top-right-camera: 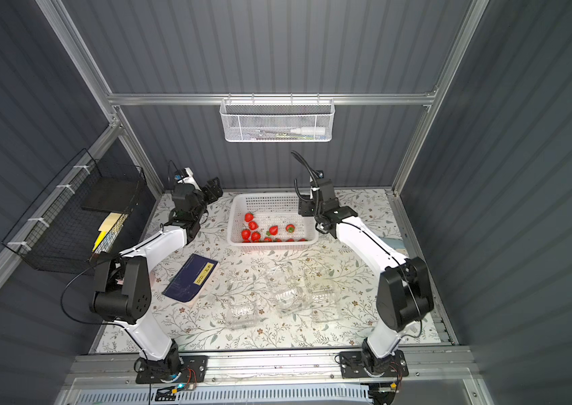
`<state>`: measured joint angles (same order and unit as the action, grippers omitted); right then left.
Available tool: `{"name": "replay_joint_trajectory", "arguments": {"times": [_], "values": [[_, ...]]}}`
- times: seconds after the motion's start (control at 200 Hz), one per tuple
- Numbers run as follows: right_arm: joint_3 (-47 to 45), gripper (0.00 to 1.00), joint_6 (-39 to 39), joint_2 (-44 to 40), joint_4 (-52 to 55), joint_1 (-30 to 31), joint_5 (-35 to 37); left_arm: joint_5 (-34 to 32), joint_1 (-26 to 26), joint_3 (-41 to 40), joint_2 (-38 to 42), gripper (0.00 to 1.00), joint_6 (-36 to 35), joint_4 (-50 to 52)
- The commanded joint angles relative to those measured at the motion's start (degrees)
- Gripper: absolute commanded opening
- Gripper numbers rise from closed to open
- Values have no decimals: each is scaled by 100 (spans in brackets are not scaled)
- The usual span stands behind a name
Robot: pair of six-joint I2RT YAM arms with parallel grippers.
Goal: Pack strawberries into containers
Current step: Pick up the strawberry from the basket.
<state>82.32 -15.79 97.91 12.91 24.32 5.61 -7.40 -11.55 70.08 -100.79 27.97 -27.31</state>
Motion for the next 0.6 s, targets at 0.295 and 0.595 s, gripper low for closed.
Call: {"name": "replay_joint_trajectory", "arguments": {"times": [0.295, 0.595], "values": [[1811, 59, -149, 2061, 1977, 368, -1214, 598, -177, -166, -413, 76, -109, 110], [2814, 60, 124, 3272, 2287, 378, -796, 705, -181, -475, -415, 76, 2, 43]]}}
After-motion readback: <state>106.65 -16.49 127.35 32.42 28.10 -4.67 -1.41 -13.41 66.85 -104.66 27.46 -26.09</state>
